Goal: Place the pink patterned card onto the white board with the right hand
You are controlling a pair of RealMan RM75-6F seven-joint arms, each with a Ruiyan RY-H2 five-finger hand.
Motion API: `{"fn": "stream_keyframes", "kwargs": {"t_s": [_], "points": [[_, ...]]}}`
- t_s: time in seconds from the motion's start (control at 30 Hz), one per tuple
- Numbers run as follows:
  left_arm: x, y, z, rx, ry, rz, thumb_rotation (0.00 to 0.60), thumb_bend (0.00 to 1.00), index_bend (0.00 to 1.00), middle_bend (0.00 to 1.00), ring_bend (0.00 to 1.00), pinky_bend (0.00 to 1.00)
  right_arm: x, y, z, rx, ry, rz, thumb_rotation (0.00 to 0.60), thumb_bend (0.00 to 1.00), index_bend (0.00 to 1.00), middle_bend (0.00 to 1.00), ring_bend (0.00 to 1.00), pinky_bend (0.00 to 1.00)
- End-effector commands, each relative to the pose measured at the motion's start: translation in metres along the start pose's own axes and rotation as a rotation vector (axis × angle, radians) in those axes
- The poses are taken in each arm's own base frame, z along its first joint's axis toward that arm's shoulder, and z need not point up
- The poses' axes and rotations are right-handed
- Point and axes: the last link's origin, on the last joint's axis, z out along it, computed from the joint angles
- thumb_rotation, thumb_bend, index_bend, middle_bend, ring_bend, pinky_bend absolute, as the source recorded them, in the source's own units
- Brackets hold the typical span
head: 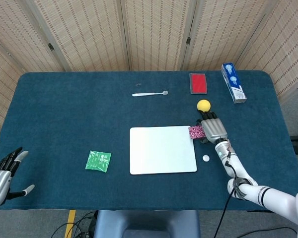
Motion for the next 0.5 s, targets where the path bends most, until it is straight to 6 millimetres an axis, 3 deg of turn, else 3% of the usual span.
{"fn": "stream_keyframes", "kwargs": {"t_s": [0.03, 0.33, 0.5], "points": [[0.001, 0.001, -0.001, -0.007, 0.004, -0.009, 0.600, 0.21, 0.00, 0.00, 0.00, 0.15, 0.005, -0.016, -0.007, 0.044, 0.014, -0.019, 0.600, 0.21, 0.41, 0.00, 0.00, 0.00], [0.009, -0.005, -0.005, -0.002, 0.025, -0.038, 0.600, 0.21, 0.00, 0.00, 0.00, 0.15, -0.023, -0.061, -0.001, 0.118, -0.045, -0.051, 0.600, 0.21, 0.40, 0.00, 0.00, 0.00], [0.013, -0.008, -0.007, -0.001, 0.034, -0.050, 0.600, 0.21, 0.00, 0.00, 0.00, 0.15, -0.032, -0.073, 0.008, 0.123, -0.071, -0.047, 0.600, 0.20, 0.21, 0.00, 0.00, 0.00]]}}
